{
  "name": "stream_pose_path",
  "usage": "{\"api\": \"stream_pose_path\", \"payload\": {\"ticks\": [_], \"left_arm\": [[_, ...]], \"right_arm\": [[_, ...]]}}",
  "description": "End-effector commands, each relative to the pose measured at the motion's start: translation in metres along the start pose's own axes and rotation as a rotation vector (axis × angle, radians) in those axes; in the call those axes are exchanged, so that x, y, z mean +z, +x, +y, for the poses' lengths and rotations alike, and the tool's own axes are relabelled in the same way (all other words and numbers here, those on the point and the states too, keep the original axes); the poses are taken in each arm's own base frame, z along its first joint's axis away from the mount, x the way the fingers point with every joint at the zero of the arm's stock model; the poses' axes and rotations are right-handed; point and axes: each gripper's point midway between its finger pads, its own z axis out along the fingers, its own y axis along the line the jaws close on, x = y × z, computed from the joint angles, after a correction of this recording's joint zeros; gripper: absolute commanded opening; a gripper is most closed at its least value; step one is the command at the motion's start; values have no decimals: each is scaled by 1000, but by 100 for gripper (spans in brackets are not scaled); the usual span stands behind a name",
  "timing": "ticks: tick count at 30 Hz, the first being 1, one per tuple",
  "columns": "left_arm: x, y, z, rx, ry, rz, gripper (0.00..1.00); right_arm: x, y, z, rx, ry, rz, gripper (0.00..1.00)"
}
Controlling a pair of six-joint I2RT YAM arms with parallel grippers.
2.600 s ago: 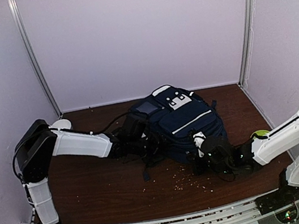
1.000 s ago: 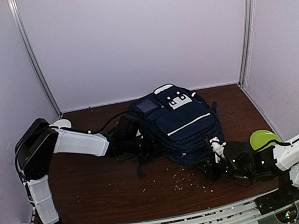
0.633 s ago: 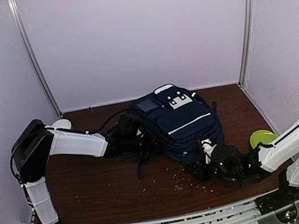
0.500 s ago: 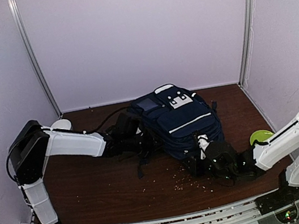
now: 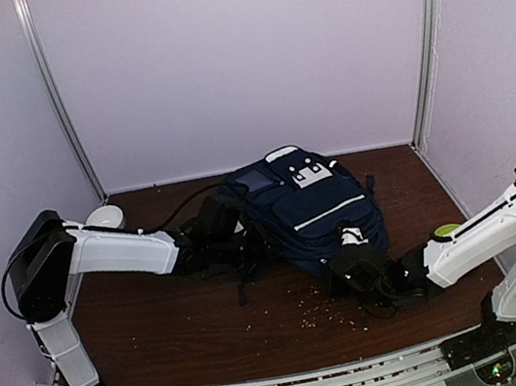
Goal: Pack the student bag
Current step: Zip the student bag at the center of the board.
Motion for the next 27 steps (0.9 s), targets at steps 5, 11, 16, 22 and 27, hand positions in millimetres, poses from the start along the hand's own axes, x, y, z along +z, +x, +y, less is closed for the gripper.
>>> {"api": "stream_pose_path", "payload": {"ticks": [5,11,16,22,27], "left_arm": [[-36,-2,-48,89,138,-45,0],[-39,-3,-55,96,153,-50,0],[-42,-5,-65,106,163,-55,0],[-45,-7,-69,110,164,-62,0],[-46,-7,-70,118,161,-61,0]], "right_arm": [[-44,-15,-64,19,133,-64,27],[-69,-26,-24,29,-203,-103,34],[-75,-29,16,-45,-362,-81,37],[-58,-15,34,-41,-387,-26,40],[-39,-11,28,-28,-273,-7,40]]}}
